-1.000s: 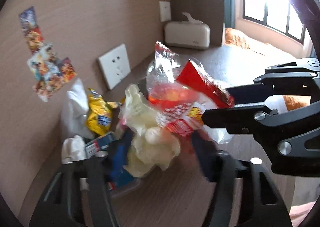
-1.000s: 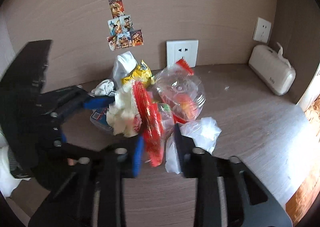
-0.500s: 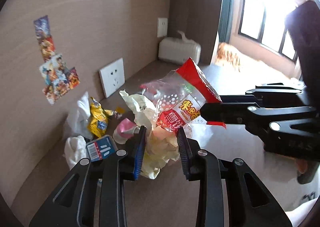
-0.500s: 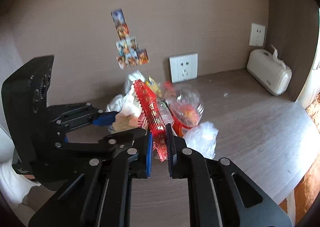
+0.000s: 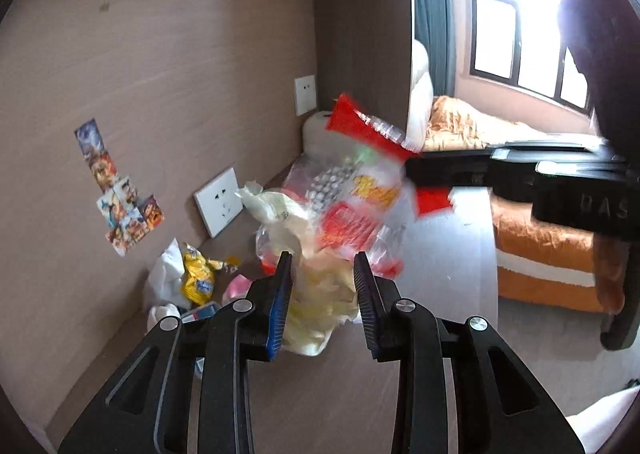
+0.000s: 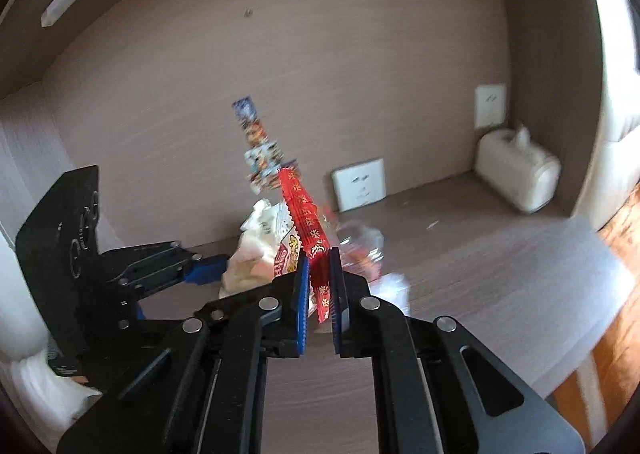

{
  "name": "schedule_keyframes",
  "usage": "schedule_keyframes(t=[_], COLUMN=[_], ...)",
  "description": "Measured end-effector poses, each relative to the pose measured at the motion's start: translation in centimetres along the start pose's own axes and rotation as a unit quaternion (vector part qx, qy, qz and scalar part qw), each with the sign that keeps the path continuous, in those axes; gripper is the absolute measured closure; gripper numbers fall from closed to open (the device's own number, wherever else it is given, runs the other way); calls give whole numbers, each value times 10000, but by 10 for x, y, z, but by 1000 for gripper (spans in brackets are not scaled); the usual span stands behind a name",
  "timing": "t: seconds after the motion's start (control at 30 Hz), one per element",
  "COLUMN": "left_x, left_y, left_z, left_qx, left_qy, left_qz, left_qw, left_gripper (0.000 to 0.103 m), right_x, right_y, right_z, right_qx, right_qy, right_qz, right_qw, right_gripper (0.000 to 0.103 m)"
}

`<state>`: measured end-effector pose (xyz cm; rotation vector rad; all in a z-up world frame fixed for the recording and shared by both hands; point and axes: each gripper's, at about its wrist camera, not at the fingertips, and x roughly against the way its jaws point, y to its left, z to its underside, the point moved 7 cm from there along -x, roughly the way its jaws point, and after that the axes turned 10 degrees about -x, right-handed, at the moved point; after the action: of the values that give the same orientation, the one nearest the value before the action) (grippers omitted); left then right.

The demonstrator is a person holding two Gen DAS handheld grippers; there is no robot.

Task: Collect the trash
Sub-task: 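Carry both items to the white bin and open both tools over it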

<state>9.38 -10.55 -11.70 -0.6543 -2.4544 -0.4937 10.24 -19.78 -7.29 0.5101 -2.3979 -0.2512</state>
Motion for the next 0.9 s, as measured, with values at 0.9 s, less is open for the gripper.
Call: schedule_keyframes(t=[0.9], left_x=[-87], left_y=[-244], left_z=[-78], left_qx=[-1319], left_qy=[31], left_qz=[2076], left_qw=[9693], left_gripper=[72], right_x=[166], right_y=[-219], right_z=[77], right_qx=[-1541], right_qy=[-362], right_qz=[2258], right_qw=[9612], right_gripper=[94])
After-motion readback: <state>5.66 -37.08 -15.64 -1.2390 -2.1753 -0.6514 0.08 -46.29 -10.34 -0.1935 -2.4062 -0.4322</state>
